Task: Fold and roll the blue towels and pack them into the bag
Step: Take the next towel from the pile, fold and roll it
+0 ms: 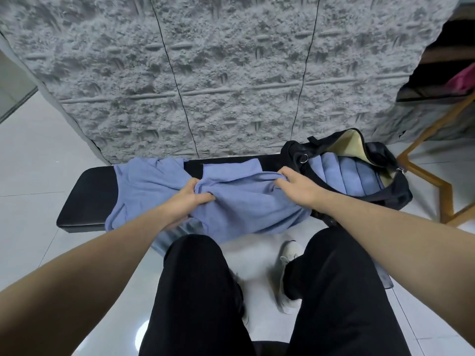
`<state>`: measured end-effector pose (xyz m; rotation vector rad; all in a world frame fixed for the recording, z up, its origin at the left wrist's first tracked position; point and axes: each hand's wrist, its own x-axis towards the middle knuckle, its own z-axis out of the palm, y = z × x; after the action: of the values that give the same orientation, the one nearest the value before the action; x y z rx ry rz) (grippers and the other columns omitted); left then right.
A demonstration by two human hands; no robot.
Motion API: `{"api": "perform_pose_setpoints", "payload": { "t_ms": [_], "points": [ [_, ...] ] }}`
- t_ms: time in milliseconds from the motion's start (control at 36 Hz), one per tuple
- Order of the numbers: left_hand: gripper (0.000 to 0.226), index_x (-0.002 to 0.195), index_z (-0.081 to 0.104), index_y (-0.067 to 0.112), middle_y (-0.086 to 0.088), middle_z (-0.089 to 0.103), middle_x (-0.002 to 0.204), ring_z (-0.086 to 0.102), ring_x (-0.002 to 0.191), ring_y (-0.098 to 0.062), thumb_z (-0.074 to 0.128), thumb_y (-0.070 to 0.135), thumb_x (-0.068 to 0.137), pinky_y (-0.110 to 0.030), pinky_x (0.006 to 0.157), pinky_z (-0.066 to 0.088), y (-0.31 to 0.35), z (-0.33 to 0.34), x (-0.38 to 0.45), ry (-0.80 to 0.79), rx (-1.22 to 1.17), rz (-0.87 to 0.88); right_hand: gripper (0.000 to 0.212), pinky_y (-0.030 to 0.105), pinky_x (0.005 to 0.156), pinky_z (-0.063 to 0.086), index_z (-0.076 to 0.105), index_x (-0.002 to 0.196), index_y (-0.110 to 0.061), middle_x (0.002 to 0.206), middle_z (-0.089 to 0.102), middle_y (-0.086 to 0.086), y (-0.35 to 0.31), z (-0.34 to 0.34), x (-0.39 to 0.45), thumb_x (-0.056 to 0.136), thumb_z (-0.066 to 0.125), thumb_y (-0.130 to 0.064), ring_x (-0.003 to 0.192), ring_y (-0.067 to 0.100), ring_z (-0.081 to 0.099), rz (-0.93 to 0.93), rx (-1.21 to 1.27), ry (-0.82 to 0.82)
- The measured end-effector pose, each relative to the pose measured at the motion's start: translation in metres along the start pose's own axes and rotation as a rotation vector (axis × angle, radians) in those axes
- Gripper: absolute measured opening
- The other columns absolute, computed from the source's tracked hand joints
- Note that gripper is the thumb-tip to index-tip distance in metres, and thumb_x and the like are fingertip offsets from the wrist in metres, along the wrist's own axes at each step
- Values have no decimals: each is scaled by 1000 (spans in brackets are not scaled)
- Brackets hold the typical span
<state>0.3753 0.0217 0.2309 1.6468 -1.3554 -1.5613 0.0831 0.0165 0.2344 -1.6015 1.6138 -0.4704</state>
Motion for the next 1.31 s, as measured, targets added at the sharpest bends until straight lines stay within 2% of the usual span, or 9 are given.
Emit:
{"api": "perform_pose_setpoints", "payload": {
  "t_ms": [139, 361, 444, 639, 806, 944, 1111, 1222, 1306],
  "points": [
    [17, 90, 44, 25, -2, 42, 77, 41, 66, -15, 60, 19, 88, -28, 52, 32, 1, -4, 27, 105, 60, -2, 20, 32, 65, 31, 40, 82, -16, 77, 38, -1, 1, -1, 22, 100, 38, -26, 70, 14, 36, 48, 69, 42],
    [14, 75, 45, 24, 1, 41, 75, 33, 68, -13, 56, 28, 83, -30, 59, 23, 1, -18, 71, 212, 128, 58, 22, 32, 67, 32, 40, 80, -19, 78, 44, -3, 13, -1, 60, 99, 36, -30, 71, 14, 40, 188, 67, 16],
    [17, 78, 50, 22, 4, 46, 72, 39, 65, -12, 56, 24, 94, -27, 58, 29, -3, -25, 90, 308, 151, 93, 23, 34, 72, 35, 43, 83, -19, 89, 48, 1, 15, 0, 72, 99, 34, -32, 81, 17, 44, 262, 40, -74],
    [26, 76, 57, 18, -5, 50, 70, 45, 63, -16, 59, 35, 96, -33, 60, 39, -8, -28, 121, 354, 70, 123, 18, 24, 50, 32, 46, 75, -18, 71, 47, -2, 12, 0, 83, 91, 49, -26, 62, 15, 41, 353, -36, -354],
    [49, 64, 26, 20, -1, 21, 61, 22, 55, -15, 57, 39, 96, -31, 54, 19, -14, -21, 142, 392, 104, 88, 17, 28, 55, 47, 52, 73, -17, 70, 51, 2, 24, 6, 104, 90, 50, -14, 61, 18, 49, 351, 16, -196],
    [33, 74, 37, 21, 2, 33, 67, 30, 58, -14, 57, 37, 95, -30, 52, 24, -15, -22, 164, 362, 101, 53, 5, 34, 61, 58, 56, 92, -14, 88, 60, 6, 34, 14, 129, 94, 51, -15, 75, 19, 59, 333, 97, -24],
    [15, 86, 41, 19, -1, 40, 72, 34, 63, -17, 44, 32, 93, -31, 52, 25, -20, -26, 192, 298, 148, -35, 13, 25, 51, 42, 52, 102, -12, 89, 56, 8, 44, 24, 162, 93, 43, -14, 68, 19, 52, 355, 129, 89],
    [22, 95, 56, 9, -2, 55, 79, 46, 68, -15, 50, 30, 96, -29, 59, 37, -26, -25, 210, 322, 205, 9, 12, 25, 55, 42, 50, 86, -16, 82, 55, 4, 49, 32, 182, 93, 41, -13, 66, 17, 52, 376, 120, 62],
    [22, 81, 50, 11, -4, 47, 73, 39, 58, -13, 48, 24, 98, -23, 51, 31, -35, -24, 226, 391, 283, 6, 17, 26, 55, 41, 46, 78, -19, 79, 52, 2, 55, 36, 197, 93, 41, -13, 69, 18, 50, 377, 118, 80]
  ]
}}
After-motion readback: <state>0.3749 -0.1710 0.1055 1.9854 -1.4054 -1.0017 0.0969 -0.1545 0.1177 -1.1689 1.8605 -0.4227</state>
